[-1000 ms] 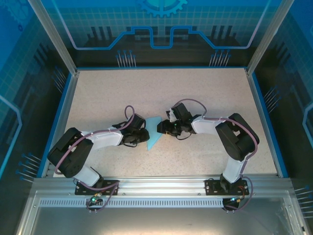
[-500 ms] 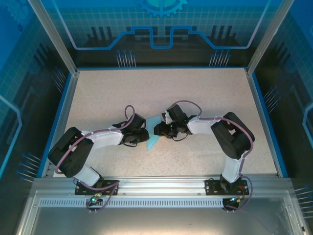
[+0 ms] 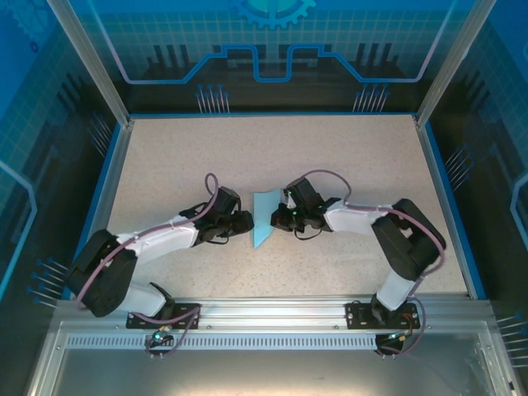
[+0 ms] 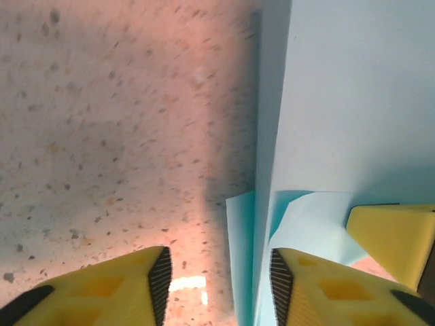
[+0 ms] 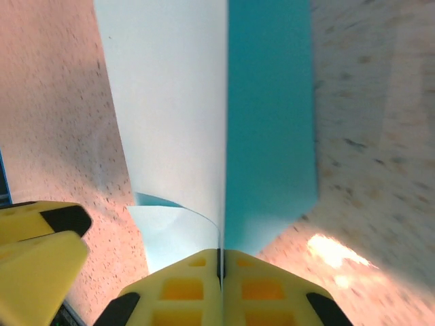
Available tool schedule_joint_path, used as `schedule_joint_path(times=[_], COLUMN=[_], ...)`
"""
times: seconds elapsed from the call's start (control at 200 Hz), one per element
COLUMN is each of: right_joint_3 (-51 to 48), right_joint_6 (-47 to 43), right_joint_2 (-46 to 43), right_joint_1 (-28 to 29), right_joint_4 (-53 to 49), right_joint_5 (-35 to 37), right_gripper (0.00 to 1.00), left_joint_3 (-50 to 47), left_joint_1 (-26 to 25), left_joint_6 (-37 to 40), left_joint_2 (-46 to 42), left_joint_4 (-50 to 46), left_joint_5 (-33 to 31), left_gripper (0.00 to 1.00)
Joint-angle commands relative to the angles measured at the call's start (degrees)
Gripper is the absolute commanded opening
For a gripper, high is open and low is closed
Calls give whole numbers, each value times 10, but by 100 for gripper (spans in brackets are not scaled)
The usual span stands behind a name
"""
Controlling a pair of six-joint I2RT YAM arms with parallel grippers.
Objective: Fold a paper plane with a square sheet of paper (pick it up from the middle)
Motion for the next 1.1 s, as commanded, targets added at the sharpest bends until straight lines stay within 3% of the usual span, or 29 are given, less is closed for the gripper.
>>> schedule_joint_path(times=[0.0,0.19,0.4,0.58,0.71,0.935,1.095], right_joint_3=[-24,-21,-5,-10,-20,-19,-22], right_joint_6=[42,72,65,112,148,208,245], right_joint_2=[-65,-148,-183,-151,-119,-86,-81], right_joint_1=[8,30,45,46,46,42,31], right_joint_4=[-54,-137,-154,-154,-102,-57,-51], right_joint_5=[94,194,240,237,207,179,163], right_gripper=[0,0,0,0,0,0,0], left_joint_3=[-7,-23,-36,-54,-66,-80,-109], left_joint_1=[-8,-25,-31,-56,-75,-109,-119], left_joint_6=[29,53,70,110,148,232,314], left_joint_2=[-46,-103,-130,-122,-104,-48,-18], left_joint_4=[3,42,58,96,128,193,281], left_joint_5=[9,24,20,18,13,-21,-24], left_gripper=[52,65,72,83,86,83,73])
